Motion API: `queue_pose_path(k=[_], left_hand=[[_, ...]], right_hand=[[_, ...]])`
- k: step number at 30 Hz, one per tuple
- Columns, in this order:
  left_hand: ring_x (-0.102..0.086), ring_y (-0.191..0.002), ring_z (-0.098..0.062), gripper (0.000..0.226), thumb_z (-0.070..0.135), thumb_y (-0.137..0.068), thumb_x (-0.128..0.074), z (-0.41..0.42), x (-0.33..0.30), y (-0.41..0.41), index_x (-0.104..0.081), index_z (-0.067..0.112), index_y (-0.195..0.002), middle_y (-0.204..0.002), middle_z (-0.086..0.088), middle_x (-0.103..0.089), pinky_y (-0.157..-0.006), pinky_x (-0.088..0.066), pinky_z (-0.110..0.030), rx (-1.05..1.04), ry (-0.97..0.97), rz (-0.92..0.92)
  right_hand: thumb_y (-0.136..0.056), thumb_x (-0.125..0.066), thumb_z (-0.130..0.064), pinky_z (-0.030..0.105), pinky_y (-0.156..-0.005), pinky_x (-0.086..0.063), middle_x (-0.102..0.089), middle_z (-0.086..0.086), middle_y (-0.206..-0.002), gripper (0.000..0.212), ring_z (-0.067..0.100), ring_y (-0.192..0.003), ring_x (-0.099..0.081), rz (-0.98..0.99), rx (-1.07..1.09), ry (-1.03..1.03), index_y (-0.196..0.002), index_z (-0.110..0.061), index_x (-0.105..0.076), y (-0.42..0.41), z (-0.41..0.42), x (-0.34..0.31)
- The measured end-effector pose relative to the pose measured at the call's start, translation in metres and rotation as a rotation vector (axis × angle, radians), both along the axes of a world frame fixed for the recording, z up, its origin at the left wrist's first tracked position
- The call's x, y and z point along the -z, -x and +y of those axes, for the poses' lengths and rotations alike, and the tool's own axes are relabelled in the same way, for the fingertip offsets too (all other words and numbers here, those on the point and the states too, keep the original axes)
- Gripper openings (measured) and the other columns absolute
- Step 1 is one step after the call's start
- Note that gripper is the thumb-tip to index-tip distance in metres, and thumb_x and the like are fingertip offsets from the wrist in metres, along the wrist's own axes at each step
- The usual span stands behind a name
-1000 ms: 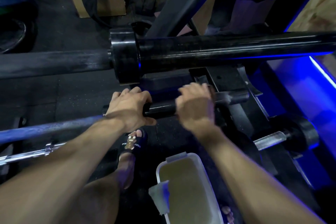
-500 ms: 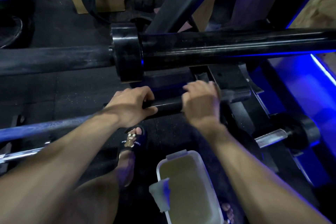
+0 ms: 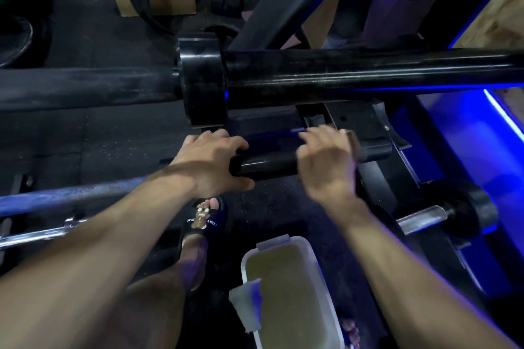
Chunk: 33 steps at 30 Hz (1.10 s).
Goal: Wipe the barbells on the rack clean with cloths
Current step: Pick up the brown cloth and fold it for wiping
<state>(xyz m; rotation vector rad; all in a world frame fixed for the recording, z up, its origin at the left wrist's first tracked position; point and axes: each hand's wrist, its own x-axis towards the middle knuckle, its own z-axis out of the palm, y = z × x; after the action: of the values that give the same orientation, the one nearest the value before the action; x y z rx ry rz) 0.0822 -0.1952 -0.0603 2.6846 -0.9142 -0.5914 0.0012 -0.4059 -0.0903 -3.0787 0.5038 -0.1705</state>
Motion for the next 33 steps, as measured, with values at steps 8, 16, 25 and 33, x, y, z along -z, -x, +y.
queue_pose_path(k=[8,16,25,33], left_hand=[[-0.058,-0.114,-0.022,0.051,0.067,-0.088,-0.063,0.003,0.006,-0.001,-0.056,0.037,-0.129,-0.124,0.008,-0.062,-0.096,-0.045,-0.038,-0.087,0.004,0.108],[-0.054,-0.101,-0.017,0.06,0.059,-0.067,-0.083,-0.007,0.011,0.002,-0.044,0.04,-0.108,-0.103,0.014,-0.051,-0.097,-0.032,-0.038,-0.034,0.054,-0.084],[-0.055,-0.116,-0.022,0.05,0.067,-0.098,-0.04,0.003,0.003,0.0,-0.056,0.03,-0.128,-0.122,0.004,-0.066,-0.109,-0.031,-0.04,-0.046,-0.068,0.167],[-0.058,-0.117,-0.021,0.061,0.061,-0.083,-0.069,-0.003,0.005,-0.003,-0.046,0.039,-0.136,-0.12,0.009,-0.063,-0.096,-0.036,-0.037,-0.025,-0.011,0.023]], right_hand=[[-0.088,-0.065,-0.019,0.045,-0.109,-0.044,-0.064,0.012,-0.135,0.04,0.034,-0.124,-0.059,0.156,-0.332,0.101,-0.124,-0.003,-0.07,-0.001,-0.034,-0.005],[-0.088,-0.018,-0.033,0.047,-0.12,-0.023,-0.066,0.008,-0.13,0.066,0.029,-0.13,-0.053,0.002,-0.129,-0.045,-0.123,-0.01,-0.069,-0.001,0.02,0.005],[-0.081,-0.077,-0.017,0.055,-0.113,-0.039,-0.07,0.013,-0.12,0.028,0.035,-0.109,-0.065,0.205,-0.171,0.014,-0.106,-0.005,-0.074,-0.004,-0.057,-0.011],[-0.087,-0.037,-0.024,0.045,-0.112,-0.042,-0.075,0.01,-0.1,0.044,0.028,-0.097,-0.068,-0.146,-0.302,-0.158,-0.098,-0.007,-0.076,-0.008,0.053,0.004]])
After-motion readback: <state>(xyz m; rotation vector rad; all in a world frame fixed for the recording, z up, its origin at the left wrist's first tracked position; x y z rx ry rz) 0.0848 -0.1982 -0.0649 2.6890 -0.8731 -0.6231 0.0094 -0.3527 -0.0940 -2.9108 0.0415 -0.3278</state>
